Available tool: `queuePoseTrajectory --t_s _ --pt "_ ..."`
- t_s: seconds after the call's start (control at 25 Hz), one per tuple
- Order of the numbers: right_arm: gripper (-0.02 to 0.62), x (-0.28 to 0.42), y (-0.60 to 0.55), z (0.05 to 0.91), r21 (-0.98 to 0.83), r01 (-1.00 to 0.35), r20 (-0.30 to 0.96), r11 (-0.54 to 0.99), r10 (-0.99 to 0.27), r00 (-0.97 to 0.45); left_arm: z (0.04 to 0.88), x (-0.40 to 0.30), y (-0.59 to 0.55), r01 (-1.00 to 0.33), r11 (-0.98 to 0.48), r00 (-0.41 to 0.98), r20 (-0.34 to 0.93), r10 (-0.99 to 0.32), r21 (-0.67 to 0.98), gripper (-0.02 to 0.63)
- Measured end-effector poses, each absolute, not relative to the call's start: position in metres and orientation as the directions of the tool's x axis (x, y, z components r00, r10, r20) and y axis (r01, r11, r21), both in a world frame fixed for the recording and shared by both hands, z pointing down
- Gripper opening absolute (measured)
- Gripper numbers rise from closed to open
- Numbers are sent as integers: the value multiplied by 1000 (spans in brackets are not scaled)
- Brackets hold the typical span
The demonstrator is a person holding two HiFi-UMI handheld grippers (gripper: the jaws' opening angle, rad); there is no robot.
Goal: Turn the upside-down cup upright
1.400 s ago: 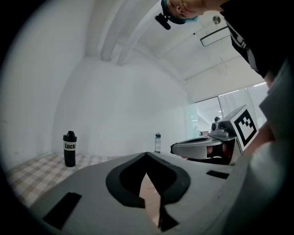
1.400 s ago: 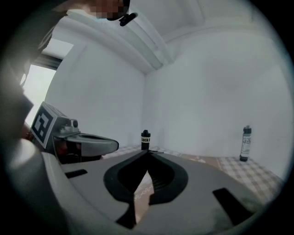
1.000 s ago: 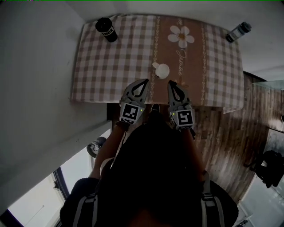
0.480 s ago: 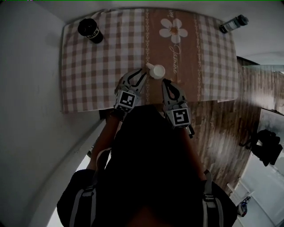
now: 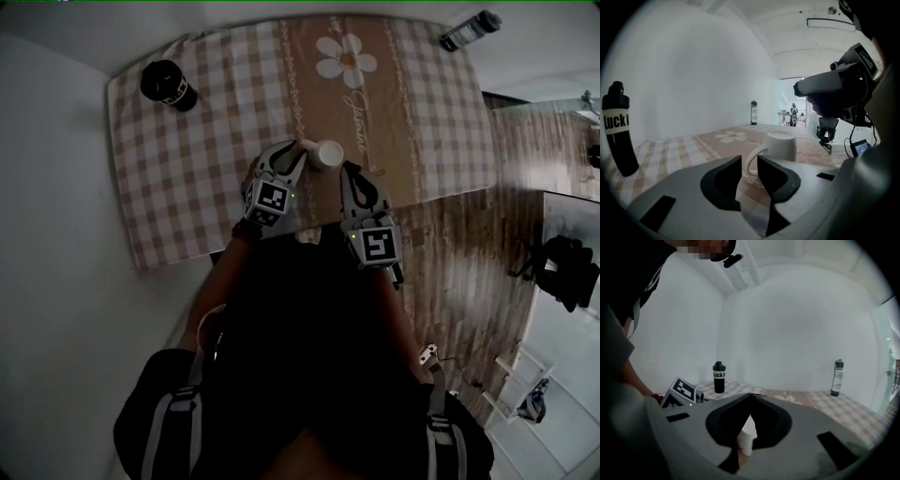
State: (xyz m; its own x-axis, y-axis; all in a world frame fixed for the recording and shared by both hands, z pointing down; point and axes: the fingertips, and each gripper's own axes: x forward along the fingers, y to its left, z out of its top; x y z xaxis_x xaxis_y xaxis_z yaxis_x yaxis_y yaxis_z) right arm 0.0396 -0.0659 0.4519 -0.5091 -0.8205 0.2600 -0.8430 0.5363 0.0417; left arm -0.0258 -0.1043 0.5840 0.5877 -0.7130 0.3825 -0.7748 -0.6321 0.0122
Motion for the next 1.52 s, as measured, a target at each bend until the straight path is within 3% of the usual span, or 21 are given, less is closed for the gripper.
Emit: queuePoseTrajectory --t_s 1.2,1.52 --pt "2 69 -90 496 0 -859 307 513 -817 -488 601 -10 -125 -742 -670 627 383 -679 27 52" --pt "3 78 -91 499 -22 -858 301 514 -815 -496 584 -21 -125 -748 -643 653 346 -673 161 37"
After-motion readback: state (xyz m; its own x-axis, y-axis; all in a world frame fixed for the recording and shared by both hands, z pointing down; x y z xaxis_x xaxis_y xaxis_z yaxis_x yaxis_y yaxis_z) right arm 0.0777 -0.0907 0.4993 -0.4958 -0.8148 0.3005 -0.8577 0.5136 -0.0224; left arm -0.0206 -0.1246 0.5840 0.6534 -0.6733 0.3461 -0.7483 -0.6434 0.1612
